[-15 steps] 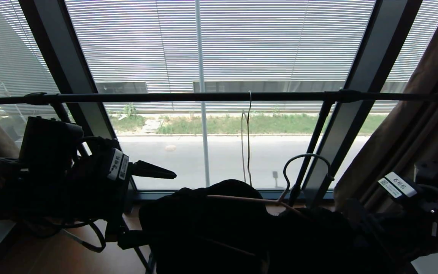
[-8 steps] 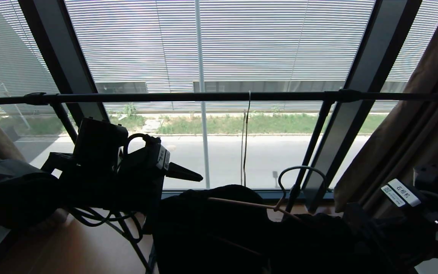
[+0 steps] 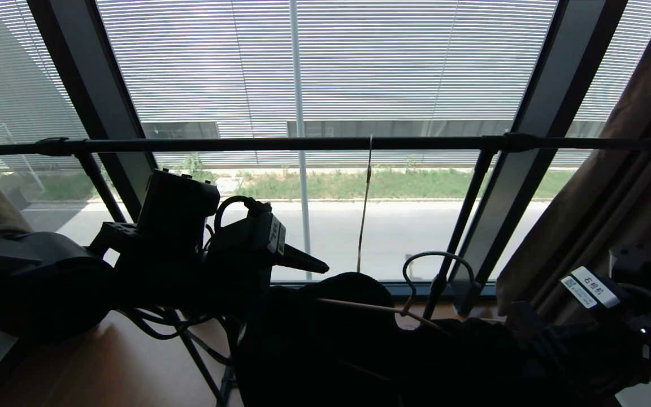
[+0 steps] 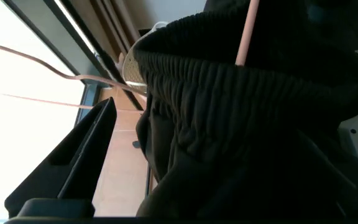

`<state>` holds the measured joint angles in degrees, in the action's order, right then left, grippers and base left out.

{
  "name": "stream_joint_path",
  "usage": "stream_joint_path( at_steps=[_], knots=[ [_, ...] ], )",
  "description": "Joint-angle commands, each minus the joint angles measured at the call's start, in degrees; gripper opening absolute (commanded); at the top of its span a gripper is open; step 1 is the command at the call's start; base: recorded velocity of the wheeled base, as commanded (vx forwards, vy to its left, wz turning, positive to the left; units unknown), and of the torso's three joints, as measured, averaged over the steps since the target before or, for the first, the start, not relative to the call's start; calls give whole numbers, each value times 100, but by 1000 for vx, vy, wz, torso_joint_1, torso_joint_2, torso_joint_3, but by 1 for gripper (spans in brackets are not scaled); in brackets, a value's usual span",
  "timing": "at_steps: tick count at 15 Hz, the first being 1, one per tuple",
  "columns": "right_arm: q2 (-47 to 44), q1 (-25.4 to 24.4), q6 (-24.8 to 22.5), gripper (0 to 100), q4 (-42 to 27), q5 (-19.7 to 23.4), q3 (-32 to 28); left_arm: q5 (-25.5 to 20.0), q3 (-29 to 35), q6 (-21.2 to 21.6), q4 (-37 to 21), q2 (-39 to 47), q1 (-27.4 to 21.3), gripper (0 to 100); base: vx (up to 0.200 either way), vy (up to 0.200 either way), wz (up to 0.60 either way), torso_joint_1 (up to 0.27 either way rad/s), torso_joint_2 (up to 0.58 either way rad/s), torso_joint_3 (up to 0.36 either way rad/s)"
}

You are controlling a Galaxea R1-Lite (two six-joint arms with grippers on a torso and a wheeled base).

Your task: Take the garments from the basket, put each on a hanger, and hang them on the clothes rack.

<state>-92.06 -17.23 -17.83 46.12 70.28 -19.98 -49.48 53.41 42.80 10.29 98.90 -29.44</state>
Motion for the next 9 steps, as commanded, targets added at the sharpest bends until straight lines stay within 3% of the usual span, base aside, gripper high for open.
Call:
stream_joint_path(
  at_steps=[1, 2, 3, 9],
  knots=[
    [-5, -26, -1, 0, 11, -5, -6, 0, -15, 0, -1, -11, -71, 100, 0, 0, 0, 0, 0, 0],
    [22, -44, 8, 0, 11, -5, -6, 17, -23, 0, -1, -11, -88, 100, 0, 0, 0, 0, 0, 0],
    [22, -44, 8, 0, 11, -5, 3, 17, -23, 0, -1, -11, -88, 0, 0, 0, 0, 0, 0, 0],
    [-101, -35, 43, 0, 3, -23, -94, 17, -85, 0, 8, -99, 0, 0, 0, 0, 0, 0, 0, 0]
  ],
)
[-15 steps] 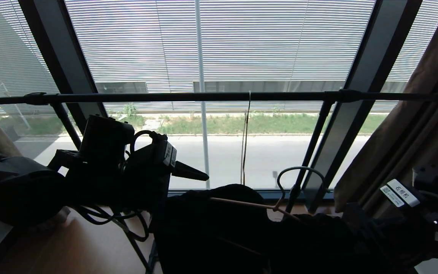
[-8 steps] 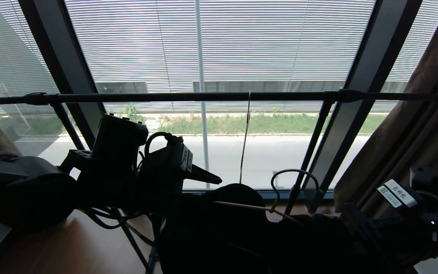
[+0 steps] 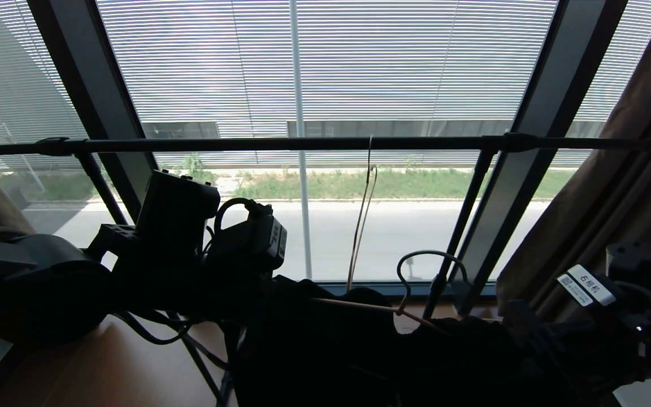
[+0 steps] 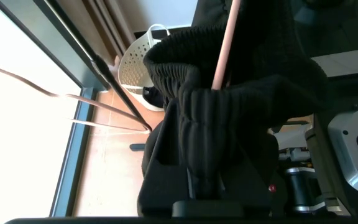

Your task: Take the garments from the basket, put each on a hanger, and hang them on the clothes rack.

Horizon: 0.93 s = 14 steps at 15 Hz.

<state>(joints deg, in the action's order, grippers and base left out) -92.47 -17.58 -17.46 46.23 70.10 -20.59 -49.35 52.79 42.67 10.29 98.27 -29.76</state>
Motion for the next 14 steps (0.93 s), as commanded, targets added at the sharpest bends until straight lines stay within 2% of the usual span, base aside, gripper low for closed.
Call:
stream_joint_path(
  at_steps=[1, 4, 5, 8, 11, 14],
  knots=[
    [-105, 9, 5, 0, -8, -13, -77, -5, -49, 14, 8, -62, 93, 0, 0, 0, 0, 0, 0, 0],
    [-210, 26, 129, 0, -17, -119, -173, -13, -67, 14, 8, -71, 242, 0, 0, 0, 0, 0, 0, 0],
    [-228, 26, 129, 100, -8, -180, -165, -13, -67, 14, 8, -71, 277, 0, 0, 0, 0, 0, 0, 0],
    [-246, 114, 111, 100, 0, -330, -165, -31, -163, 14, 8, -212, 418, 0, 0, 0, 0, 0, 0, 0],
    [-184, 598, 111, 100, 71, -321, -217, -84, -409, -215, 17, -607, 620, 0, 0, 0, 0, 0, 0, 0],
    [-158, 791, 129, 100, 370, -304, -182, -277, -629, -224, 17, -932, 1007, 0, 0, 0, 0, 0, 0, 0]
  ],
)
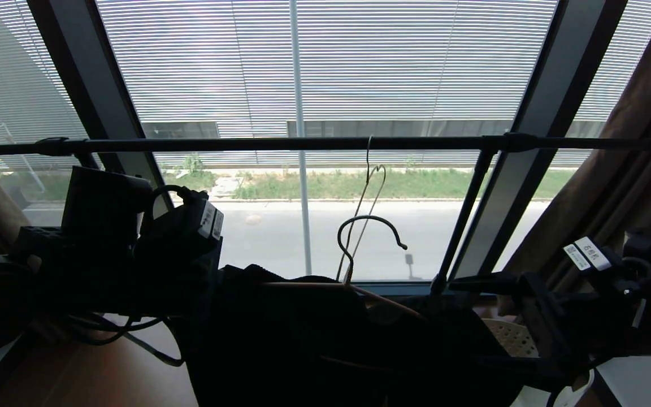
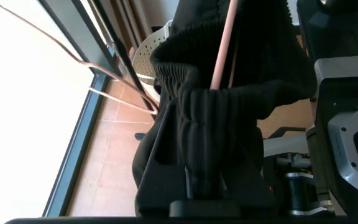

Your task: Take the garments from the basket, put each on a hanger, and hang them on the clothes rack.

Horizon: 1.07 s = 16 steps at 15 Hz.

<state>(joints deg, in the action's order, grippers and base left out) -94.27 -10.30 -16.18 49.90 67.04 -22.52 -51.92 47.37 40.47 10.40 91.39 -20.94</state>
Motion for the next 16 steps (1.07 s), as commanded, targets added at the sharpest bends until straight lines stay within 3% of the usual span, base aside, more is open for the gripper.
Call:
stream_joint_path(
  at_steps=[1, 4, 8, 12, 16],
  knots=[
    [23, 63, 1, 100, 3, 2, 19, -29, -202, -31, 6, -377, 301, 0, 0, 0, 0, 0, 0, 0],
    [-56, 63, -17, 100, 3, -15, 37, -319, -413, -127, 6, -693, 618, 0, 0, 0, 0, 0, 0, 0],
    [-100, 63, -26, 100, 3, -15, 37, -354, -712, -470, 243, -974, 873, 0, 0, 0, 0, 0, 0, 0],
    [-320, 46, -35, 100, 11, -24, 54, -363, -1151, -1560, 1360, -1106, 881, 0, 0, 0, 0, 0, 0, 0],
    [-417, 28, -43, 100, 55, -24, 72, -363, -1661, -2307, 2599, -1062, 890, 0, 0, 0, 0, 0, 0, 0]
  ],
)
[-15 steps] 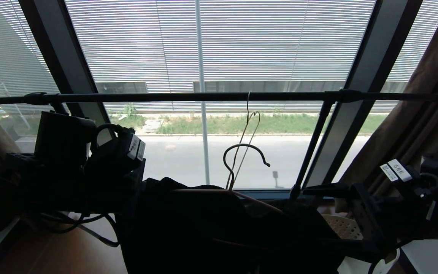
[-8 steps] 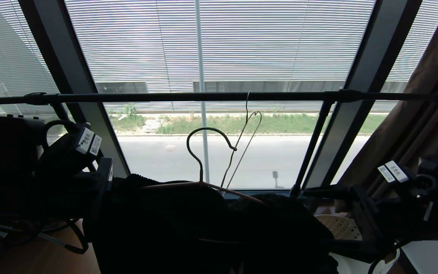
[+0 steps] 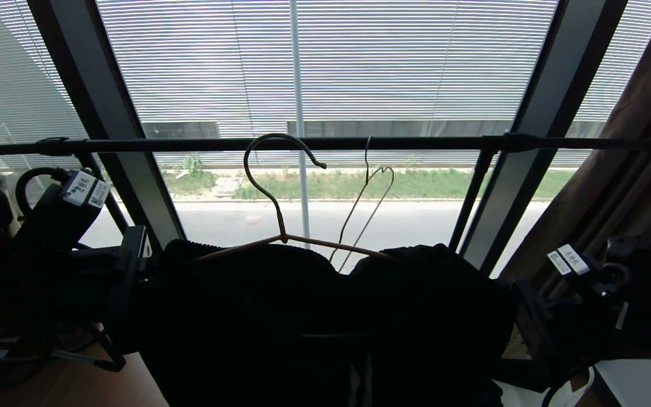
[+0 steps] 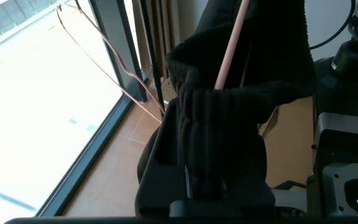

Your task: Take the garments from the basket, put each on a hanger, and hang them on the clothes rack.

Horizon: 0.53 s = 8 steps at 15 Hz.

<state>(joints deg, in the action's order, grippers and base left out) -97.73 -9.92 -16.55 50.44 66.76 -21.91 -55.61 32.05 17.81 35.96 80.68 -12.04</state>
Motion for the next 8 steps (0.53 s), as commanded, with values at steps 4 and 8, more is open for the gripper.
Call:
stream_joint_path(
  at_steps=[4, 8],
  knots=[
    [-387, -106, -181, 100, 0, -101, -7, 15, -111, -243, 86, 18, 9, 0, 0, 0, 0, 0, 0, 0],
    [-440, -106, -208, 0, 0, -207, -33, 15, -58, -463, 86, 18, 141, 0, 0, 0, 0, 0, 0, 0]
  ],
)
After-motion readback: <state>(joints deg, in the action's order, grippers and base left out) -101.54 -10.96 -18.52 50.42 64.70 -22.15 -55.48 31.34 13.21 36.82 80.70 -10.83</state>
